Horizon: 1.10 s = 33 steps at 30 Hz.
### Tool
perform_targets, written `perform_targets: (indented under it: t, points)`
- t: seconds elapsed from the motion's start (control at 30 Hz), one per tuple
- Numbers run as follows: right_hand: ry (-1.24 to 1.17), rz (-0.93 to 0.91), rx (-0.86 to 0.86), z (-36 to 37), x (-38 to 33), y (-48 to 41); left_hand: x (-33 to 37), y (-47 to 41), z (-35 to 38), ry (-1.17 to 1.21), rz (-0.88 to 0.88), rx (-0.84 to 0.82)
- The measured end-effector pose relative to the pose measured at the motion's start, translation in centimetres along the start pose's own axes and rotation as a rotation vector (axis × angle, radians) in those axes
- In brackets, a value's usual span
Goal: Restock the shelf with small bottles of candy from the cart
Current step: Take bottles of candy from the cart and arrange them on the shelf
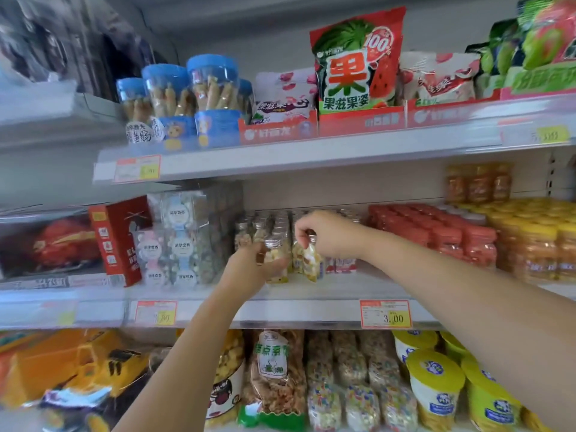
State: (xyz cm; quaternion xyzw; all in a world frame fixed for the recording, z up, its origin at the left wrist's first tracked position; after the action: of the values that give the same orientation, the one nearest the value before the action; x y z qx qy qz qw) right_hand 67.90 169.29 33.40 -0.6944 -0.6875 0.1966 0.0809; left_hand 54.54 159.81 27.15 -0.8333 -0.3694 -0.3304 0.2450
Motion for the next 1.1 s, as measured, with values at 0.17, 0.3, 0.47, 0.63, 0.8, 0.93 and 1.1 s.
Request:
perform_targets:
  t: [0.17,0.3,0.47,0.63,0.8,0.93,1.1]
  points:
    - [-0.177,-0.029,0.093,2.1,0.9,0.0,-1.4,-1.0,0.3,-0.042,0.015,-0.021]
    - [-0.418,0.045,0.208,2.5,1.4,0.7,-1.7,-1.2,0.4,-0.010,-0.001,-0.031]
    - [-0.044,0.270,0.441,0.9,0.9,3.0,-1.3,-0.7,0.4,-0.022,0.056,-0.001]
    - [-0.002,0.448,0.129,3.9,-0.1,2.5,-0.3,-0.9,0.2,-0.087,0.026,-0.035]
    - [-0.096,0.481,0.250,4.9,1.0,1.8,-0.7,-0.8,0.2,-0.077,-0.008,-0.061]
    - [-0.148,0.485,0.299,5.5,2.0,1.6,-0.6,-0.9,0.3,-0.068,-0.011,-0.105]
    - [-0.196,0.459,0.427,5.8,2.5,2.1,-0.7,-0.9,0.4,-0.069,-0.023,-0.090]
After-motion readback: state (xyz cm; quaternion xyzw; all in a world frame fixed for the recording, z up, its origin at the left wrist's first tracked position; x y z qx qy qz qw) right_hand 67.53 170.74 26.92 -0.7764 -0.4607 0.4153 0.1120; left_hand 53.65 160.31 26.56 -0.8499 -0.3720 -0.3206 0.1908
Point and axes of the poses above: each hand's wrist, its own y-axis away from the middle knuckle, its own z-axis out of the palm, x = y × z, the point moved 3 cm from there along -y, towards the middle knuckle, and after that the axes turned 14 degrees about -z, right-handed, at the moved point
